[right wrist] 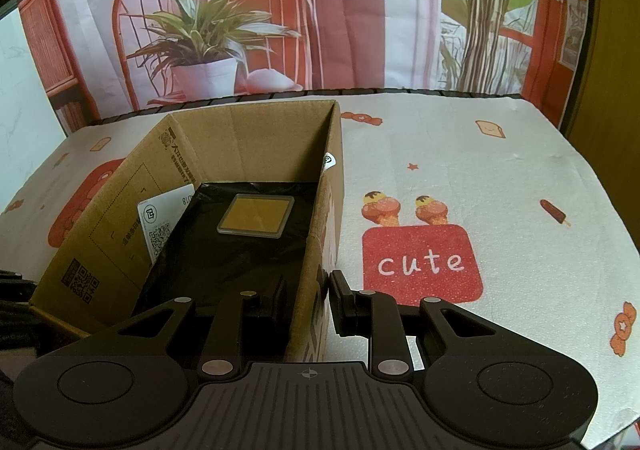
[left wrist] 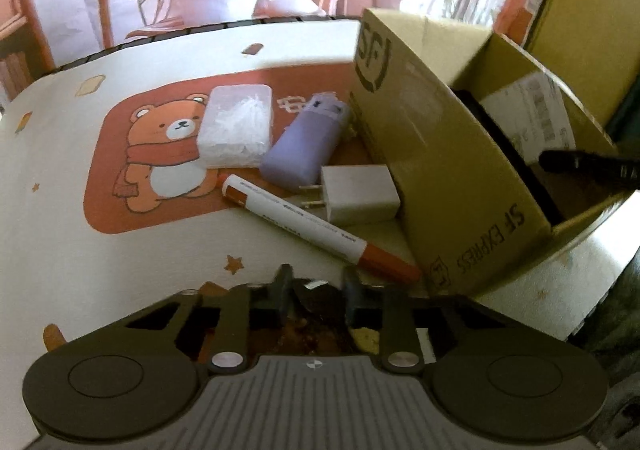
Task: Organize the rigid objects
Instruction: 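Grasp the black keys among the items with the left gripper, then lift the keys, carry them over the box, open the left gripper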
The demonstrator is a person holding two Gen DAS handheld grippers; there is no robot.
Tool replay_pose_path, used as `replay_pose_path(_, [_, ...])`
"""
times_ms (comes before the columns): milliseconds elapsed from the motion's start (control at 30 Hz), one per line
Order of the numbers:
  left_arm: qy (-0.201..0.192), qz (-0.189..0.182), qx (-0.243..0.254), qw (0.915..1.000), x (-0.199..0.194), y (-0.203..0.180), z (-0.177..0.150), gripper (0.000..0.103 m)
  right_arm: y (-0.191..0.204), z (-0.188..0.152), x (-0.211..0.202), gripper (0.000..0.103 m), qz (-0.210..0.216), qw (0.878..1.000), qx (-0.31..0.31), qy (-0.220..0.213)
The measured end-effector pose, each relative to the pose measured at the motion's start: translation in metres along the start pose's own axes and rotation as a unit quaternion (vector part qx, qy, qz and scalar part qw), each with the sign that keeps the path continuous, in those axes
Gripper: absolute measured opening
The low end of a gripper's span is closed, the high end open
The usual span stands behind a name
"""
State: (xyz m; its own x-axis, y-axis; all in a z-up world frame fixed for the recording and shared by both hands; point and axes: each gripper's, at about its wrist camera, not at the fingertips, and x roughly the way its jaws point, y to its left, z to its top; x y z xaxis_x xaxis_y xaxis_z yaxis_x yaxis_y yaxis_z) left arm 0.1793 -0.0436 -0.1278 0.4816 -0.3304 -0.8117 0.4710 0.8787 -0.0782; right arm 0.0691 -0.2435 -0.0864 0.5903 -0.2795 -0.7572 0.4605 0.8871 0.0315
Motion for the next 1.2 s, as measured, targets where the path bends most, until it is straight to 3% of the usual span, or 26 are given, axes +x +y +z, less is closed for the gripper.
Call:
replay_pose_path(500, [-0.065, 0.008, -0.079, 0.9947, -0.029, 0.026, 0.009, 0.006, -0.001, 0.000, 0.000, 0.023, 0.000, 1.000, 0.000, 0.000])
replay_pose_path(833, [-0.133, 0.008, -0.123, 0.9835, -0.067, 0.041, 0.026, 0.006, -0.001, 0.000, 0.000, 0.023, 0.000, 1.000, 0.000, 0.000])
replay_pose_path(1200, [-0.189, -0.021, -0.101, 0.9765, -0.094, 0.022, 0.067, 0.006, -0.001, 0.000, 0.000, 0.023, 0.000, 1.000, 0.000, 0.000])
